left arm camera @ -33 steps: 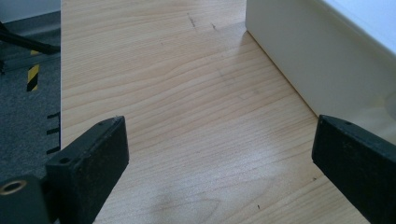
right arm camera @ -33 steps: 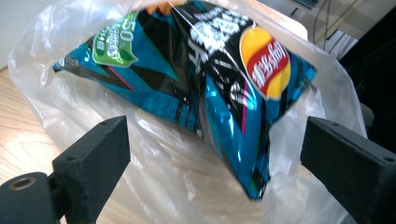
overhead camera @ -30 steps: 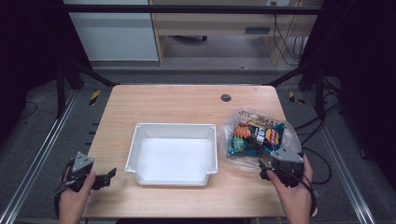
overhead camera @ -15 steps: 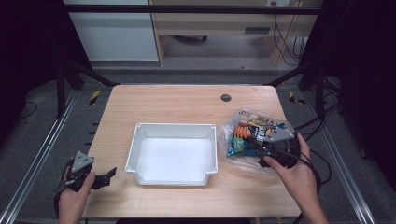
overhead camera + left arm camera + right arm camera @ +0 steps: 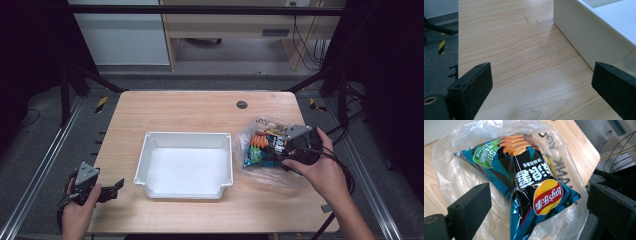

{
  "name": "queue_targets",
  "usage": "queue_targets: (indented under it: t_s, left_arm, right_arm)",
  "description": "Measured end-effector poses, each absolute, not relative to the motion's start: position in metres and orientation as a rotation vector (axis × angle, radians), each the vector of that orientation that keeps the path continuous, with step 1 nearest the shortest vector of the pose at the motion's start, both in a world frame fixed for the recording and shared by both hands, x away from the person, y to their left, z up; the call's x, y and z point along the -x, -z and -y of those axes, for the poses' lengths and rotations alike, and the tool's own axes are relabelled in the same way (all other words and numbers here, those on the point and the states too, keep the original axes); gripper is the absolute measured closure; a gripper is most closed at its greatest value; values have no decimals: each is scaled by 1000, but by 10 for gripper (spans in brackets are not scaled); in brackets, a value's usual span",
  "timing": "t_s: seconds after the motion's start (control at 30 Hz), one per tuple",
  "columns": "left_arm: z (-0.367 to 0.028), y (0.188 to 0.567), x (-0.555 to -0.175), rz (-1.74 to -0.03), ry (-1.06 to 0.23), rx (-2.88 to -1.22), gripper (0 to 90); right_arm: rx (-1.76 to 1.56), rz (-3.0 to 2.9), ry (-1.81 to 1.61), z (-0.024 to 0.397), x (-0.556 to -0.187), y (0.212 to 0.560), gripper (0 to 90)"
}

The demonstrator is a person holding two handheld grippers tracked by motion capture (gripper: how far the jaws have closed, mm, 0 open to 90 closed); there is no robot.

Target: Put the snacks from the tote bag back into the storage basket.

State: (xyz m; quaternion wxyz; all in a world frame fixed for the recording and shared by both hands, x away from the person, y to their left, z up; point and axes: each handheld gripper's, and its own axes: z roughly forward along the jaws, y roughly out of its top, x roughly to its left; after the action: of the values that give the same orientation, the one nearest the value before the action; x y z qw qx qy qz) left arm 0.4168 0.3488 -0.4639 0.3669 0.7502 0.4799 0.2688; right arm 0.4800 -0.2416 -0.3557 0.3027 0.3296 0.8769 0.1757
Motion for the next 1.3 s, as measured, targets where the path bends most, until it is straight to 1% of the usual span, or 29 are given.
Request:
queue_targets:
  t_s: [0.13, 0.43, 0.7, 1.3]
  left_arm:
    - [-349, 464, -417, -1233, -690, -1928, 29]
    - [-349, 464, -417, -1238, -689, -1925, 29]
    - [-348, 464, -417, -1235, -688, -1931, 29]
    - [-349, 465, -418, -1239, -684, -1930, 29]
  right_arm:
    - [-853, -2385, -448, 243, -491, 357, 64]
    - [-833, -2435, -416, 247, -503, 355, 62]
    - [-806, -2467, -413, 246, -513, 347, 67]
    - [-738, -2543, -402, 239, -527, 356, 71]
